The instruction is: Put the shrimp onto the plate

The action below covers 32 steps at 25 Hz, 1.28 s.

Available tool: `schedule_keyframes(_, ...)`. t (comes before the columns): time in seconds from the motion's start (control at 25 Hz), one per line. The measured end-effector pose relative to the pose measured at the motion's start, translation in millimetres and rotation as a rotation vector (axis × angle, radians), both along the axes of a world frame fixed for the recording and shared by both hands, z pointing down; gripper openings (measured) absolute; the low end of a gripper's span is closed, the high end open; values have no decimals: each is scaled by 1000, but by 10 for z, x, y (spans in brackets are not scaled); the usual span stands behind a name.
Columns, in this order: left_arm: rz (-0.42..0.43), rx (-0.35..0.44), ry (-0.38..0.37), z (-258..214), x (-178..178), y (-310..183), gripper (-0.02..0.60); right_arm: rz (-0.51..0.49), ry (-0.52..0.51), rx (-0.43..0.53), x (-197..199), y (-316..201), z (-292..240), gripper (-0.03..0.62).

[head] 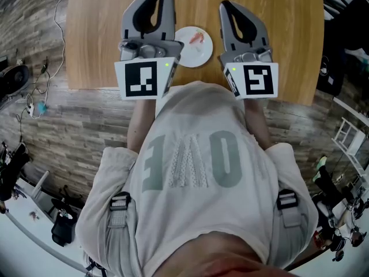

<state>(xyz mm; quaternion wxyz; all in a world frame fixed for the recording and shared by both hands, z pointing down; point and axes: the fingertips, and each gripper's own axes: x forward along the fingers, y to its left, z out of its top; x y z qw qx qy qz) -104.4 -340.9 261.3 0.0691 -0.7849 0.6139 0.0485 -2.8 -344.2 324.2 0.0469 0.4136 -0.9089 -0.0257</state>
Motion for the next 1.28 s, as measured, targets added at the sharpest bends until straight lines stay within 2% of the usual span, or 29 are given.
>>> schedule_keyframes(0.12, -34, 77, -18, -138, -12, 64, 9, 4, -25, 15, 7, 3, -71, 21)
schedule_keyframes(0.32, -47, 108, 1, -128, -19, 133, 10, 26, -4, 43, -14, 27, -87, 21)
schedule_keyframes(1.28, -55, 106, -6, -125, -17, 111, 10, 40, 45, -14, 5, 54, 106, 21)
